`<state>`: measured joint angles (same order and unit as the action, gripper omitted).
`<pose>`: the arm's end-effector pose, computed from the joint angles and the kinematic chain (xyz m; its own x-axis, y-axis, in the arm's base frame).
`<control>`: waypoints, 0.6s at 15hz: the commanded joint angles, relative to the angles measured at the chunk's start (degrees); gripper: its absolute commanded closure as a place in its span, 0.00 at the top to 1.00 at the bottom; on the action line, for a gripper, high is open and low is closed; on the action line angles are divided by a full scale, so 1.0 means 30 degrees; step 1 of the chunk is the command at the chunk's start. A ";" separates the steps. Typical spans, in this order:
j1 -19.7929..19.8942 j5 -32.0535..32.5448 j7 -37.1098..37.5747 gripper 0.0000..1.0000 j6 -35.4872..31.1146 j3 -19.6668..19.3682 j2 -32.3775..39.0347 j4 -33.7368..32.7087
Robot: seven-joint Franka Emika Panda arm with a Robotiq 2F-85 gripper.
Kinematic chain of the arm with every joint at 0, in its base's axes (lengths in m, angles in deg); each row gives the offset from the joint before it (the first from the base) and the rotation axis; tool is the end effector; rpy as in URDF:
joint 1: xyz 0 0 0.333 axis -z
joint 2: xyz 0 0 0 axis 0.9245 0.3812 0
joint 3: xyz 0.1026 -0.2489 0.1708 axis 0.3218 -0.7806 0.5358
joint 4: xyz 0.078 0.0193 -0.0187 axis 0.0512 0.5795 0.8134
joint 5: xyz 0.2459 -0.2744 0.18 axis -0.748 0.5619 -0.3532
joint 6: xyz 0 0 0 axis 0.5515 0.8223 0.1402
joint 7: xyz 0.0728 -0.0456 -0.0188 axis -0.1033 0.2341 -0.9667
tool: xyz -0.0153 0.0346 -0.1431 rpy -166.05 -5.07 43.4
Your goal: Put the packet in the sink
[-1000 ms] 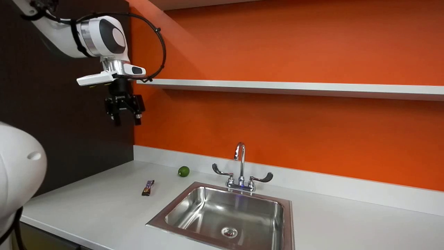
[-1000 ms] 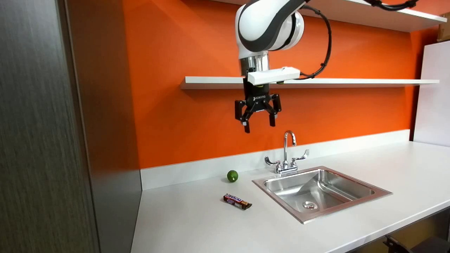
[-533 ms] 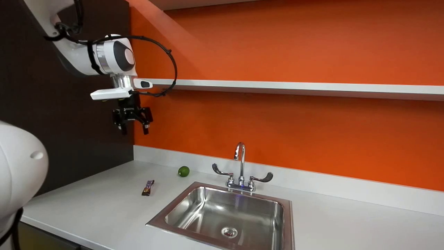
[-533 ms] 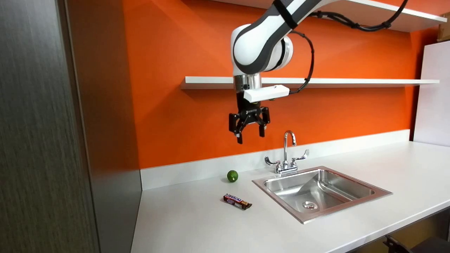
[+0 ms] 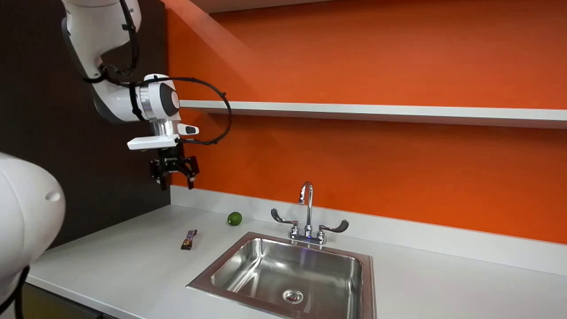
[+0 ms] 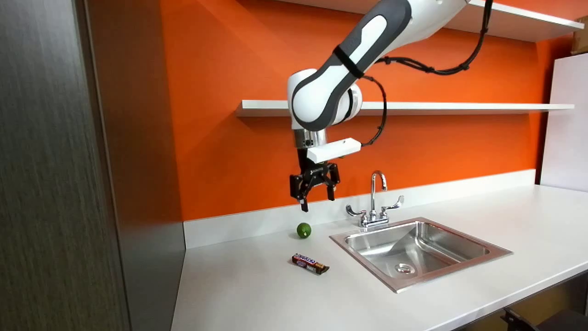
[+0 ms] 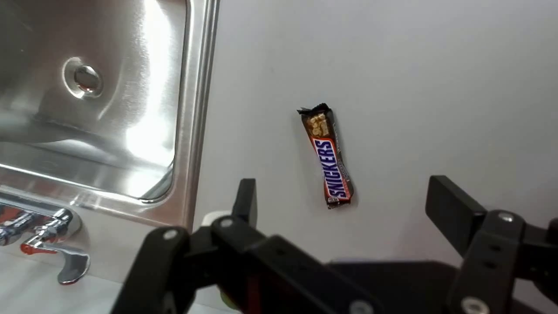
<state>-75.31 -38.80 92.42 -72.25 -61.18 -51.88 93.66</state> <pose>0.5334 0.1899 0.3068 0.9708 0.2379 0.0304 0.2309 -0.9614 0.1496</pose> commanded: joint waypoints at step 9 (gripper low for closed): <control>-0.1414 0.0060 -0.0201 1.00 -0.3391 -0.1614 0.4262 -0.1320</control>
<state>-78.29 -38.81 92.42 -79.81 -64.47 -40.91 90.83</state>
